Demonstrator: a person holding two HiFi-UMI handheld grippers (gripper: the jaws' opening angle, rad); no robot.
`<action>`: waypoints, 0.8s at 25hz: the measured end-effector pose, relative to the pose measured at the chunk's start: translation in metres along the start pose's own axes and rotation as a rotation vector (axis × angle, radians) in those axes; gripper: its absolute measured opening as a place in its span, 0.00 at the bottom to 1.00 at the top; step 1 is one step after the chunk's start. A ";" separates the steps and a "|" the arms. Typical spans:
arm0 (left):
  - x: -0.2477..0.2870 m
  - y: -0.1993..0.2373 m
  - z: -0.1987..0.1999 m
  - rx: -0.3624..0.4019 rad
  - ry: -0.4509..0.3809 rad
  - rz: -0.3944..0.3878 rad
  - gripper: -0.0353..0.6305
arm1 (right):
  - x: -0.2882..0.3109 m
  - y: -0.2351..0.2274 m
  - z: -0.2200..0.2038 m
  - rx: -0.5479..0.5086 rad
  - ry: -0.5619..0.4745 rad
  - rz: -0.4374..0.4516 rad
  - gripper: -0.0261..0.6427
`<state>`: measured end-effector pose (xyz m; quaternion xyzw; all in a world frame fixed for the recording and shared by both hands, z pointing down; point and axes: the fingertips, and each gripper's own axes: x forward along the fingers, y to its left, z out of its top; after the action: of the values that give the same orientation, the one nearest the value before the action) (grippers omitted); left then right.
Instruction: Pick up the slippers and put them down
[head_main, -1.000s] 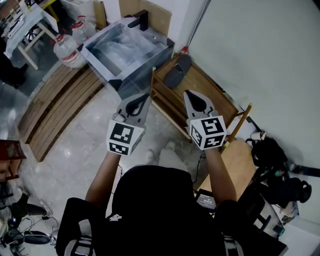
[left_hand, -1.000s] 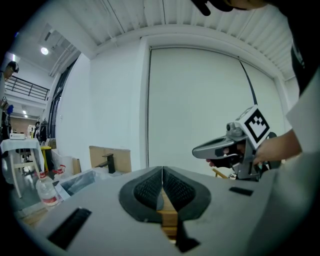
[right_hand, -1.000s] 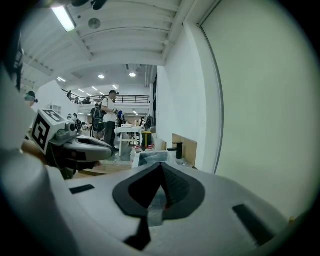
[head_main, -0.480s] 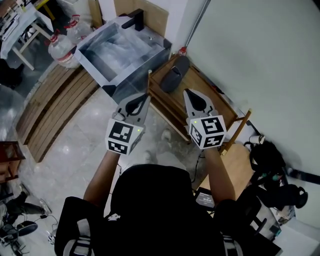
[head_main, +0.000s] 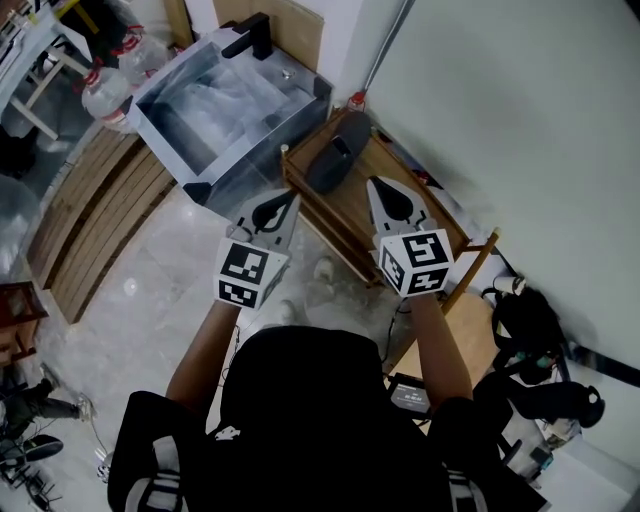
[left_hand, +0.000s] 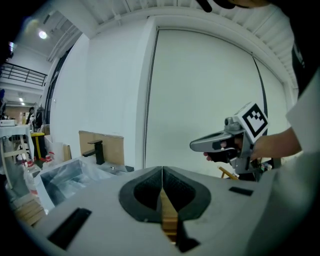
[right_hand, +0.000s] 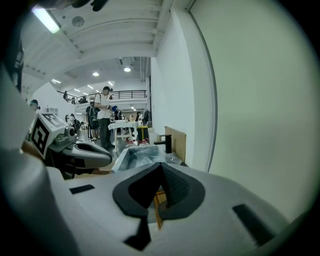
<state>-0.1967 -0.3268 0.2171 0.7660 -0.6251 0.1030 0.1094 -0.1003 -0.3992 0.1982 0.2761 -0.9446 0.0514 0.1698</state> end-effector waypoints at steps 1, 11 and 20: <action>0.007 0.000 -0.001 -0.003 0.004 -0.001 0.06 | 0.003 -0.006 -0.002 0.002 0.006 0.002 0.04; 0.069 -0.006 -0.022 -0.019 0.089 -0.066 0.06 | 0.035 -0.051 -0.025 0.016 0.068 0.028 0.04; 0.111 -0.005 -0.067 -0.053 0.196 -0.062 0.06 | 0.061 -0.075 -0.059 0.022 0.144 0.065 0.04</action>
<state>-0.1709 -0.4100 0.3140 0.7681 -0.5897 0.1576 0.1934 -0.0903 -0.4819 0.2752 0.2426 -0.9378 0.0872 0.2326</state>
